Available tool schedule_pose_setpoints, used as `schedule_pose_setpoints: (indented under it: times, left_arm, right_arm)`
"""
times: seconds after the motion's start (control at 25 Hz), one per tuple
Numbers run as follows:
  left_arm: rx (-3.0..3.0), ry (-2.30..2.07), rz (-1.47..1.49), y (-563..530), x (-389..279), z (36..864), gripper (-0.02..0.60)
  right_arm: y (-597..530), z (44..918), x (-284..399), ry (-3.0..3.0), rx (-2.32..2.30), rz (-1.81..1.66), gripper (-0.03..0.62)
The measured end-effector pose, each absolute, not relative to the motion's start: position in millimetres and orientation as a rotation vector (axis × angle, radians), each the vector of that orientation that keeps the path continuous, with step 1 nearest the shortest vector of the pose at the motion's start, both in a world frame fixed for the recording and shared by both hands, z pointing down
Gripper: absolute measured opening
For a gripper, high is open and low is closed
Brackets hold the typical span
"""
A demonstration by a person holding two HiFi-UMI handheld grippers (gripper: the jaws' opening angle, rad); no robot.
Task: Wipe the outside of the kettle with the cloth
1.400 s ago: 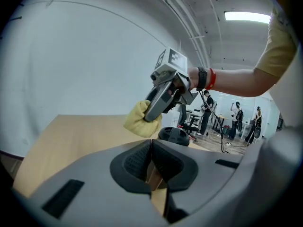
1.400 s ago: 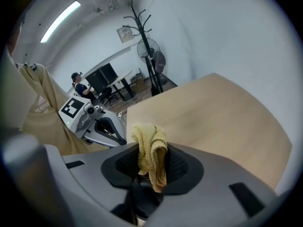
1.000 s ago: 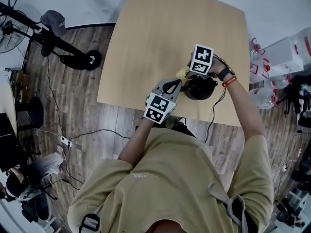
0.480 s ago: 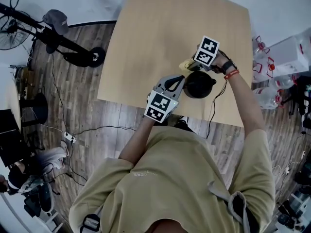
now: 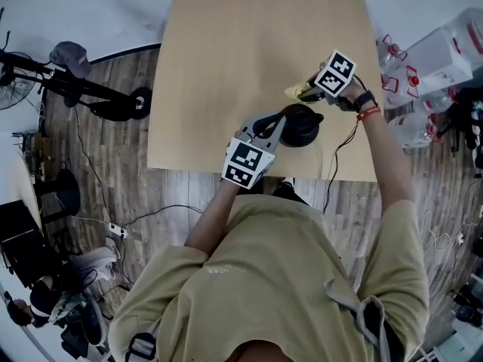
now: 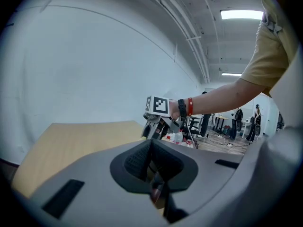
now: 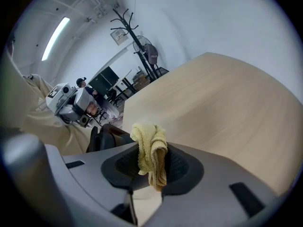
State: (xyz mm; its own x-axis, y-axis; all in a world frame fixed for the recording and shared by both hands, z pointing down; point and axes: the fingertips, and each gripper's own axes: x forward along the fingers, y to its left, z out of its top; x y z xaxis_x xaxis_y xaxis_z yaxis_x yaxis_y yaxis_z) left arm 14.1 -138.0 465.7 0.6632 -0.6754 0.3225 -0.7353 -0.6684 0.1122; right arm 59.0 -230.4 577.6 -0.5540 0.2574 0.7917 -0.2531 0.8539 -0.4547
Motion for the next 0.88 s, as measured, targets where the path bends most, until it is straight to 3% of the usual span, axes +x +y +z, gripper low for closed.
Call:
schedule_pose_setpoints:
  times: [0.88]
  left_arm:
    - [2.747, -0.988, 0.400, -121, 58, 466, 0.025]
  right_arm:
    - [-139, 579, 165, -2.184, 0.374, 0.859, 0.129]
